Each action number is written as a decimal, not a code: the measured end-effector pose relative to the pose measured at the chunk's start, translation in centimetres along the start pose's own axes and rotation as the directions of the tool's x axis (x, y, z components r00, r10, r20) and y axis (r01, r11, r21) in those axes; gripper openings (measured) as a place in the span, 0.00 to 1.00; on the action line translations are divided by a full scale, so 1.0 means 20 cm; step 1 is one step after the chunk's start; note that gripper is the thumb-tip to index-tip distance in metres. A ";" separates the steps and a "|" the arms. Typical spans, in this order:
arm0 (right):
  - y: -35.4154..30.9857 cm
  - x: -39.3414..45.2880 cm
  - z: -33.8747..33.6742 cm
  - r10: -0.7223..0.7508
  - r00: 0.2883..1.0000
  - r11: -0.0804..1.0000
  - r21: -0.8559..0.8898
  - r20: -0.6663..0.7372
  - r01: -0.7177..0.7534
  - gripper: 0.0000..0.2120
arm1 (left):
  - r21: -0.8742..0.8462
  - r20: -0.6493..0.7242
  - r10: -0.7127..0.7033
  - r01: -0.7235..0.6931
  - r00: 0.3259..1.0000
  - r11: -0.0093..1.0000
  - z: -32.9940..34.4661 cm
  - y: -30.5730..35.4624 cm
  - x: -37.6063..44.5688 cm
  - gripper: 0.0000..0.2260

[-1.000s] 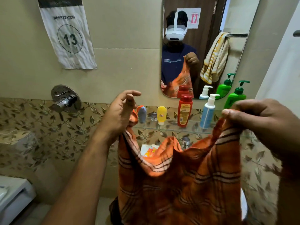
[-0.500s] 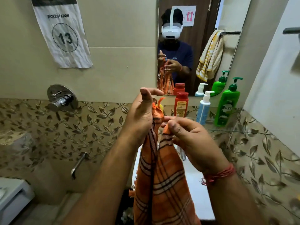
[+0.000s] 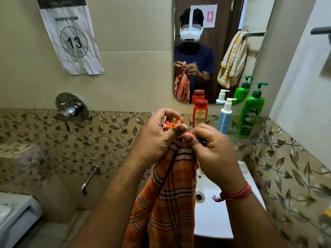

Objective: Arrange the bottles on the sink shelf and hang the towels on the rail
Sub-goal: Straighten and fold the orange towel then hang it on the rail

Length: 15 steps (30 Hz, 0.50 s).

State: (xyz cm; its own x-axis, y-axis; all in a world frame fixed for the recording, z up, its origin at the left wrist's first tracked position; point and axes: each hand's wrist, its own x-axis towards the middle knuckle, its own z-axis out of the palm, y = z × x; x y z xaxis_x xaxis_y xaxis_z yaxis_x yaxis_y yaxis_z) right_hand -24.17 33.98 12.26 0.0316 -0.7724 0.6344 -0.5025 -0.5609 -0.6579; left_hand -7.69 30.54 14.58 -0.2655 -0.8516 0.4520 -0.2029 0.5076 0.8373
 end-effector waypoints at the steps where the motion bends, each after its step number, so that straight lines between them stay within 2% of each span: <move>1: 0.00 0.00 -0.01 -0.004 1.000 1.000 0.004 0.013 0.004 0.14 | 0.005 0.016 -0.037 0.037 0.999 0.999 -0.01 0.00 0.00 0.21; 2: 0.00 0.00 -0.03 -0.015 0.999 1.000 0.003 0.038 0.015 0.13 | 0.014 0.047 -0.083 0.083 0.995 0.996 -0.03 -0.01 -0.01 0.21; 4: 0.01 0.00 -0.07 -0.046 0.994 0.999 -0.015 0.095 0.048 0.10 | 0.055 0.197 -0.204 0.197 0.959 0.979 -0.09 -0.01 -0.01 0.22; 6: 0.03 0.01 -0.11 -0.065 0.987 0.997 -0.028 0.150 0.070 0.09 | 0.130 0.355 -0.310 0.282 0.882 0.951 -0.14 -0.03 -0.02 0.18; 8: 0.04 0.02 -0.15 -0.065 0.978 0.997 -0.019 0.200 0.070 0.10 | 0.117 0.404 -0.327 0.306 0.854 0.945 -0.15 -0.05 -0.03 0.13; 11: 0.07 0.02 -0.19 -0.036 0.969 0.999 -0.008 0.243 0.039 0.14 | -0.130 0.331 -0.302 0.360 0.894 0.924 -0.12 -0.08 -0.04 0.13; 13: 0.08 0.01 -0.21 -0.012 0.969 1.000 0.008 0.249 0.011 0.15 | -0.358 0.280 -0.272 0.363 0.921 0.860 -0.06 -0.09 -0.05 0.07; 15: 0.08 0.01 -0.23 0.023 0.966 0.999 0.034 0.257 -0.033 0.15 | -0.508 0.222 -0.238 0.320 0.946 0.800 0.00 -0.09 -0.06 0.06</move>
State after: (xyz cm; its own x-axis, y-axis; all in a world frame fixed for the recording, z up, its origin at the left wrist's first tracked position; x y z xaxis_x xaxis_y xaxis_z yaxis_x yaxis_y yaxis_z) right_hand -29.03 34.25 13.17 0.2411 -0.8356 0.4936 -0.4736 -0.5453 -0.6917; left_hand -7.09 30.74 12.55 -0.4117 -0.8972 0.1600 0.2314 0.0669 0.9706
